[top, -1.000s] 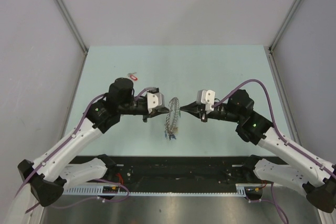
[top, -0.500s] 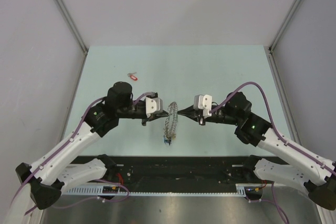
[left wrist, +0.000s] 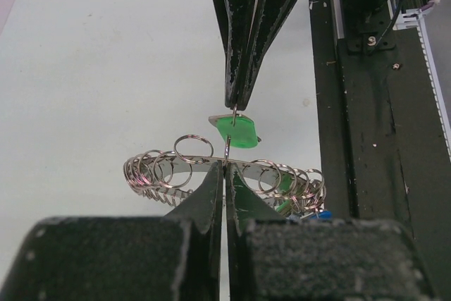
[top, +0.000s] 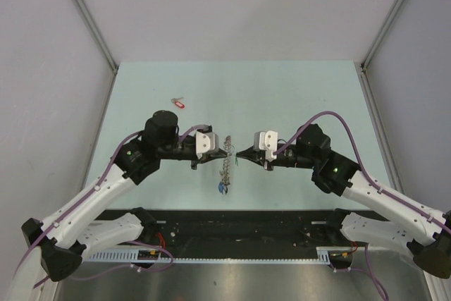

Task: Put the keys on the keyring

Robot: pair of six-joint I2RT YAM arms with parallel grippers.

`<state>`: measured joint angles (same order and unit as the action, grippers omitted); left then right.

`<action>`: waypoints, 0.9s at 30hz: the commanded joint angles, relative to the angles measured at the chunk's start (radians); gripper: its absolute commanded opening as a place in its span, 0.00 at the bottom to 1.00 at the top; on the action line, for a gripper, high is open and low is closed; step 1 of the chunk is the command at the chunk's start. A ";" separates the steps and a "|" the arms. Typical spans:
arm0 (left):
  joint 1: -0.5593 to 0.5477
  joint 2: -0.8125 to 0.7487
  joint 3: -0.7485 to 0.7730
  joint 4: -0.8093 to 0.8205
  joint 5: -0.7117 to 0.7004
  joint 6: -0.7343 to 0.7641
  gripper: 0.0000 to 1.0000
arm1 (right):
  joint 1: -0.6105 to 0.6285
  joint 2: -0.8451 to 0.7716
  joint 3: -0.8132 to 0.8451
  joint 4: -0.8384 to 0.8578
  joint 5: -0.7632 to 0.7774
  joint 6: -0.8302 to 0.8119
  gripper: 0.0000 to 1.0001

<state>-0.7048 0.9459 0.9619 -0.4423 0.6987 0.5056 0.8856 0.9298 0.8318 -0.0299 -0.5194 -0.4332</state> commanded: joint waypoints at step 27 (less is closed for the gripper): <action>-0.005 -0.010 0.006 0.066 0.081 0.007 0.01 | 0.012 -0.023 0.015 0.004 -0.004 -0.015 0.00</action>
<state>-0.7048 0.9463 0.9611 -0.4282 0.7357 0.5049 0.8890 0.9298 0.8318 -0.0475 -0.5072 -0.4465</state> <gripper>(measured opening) 0.008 0.008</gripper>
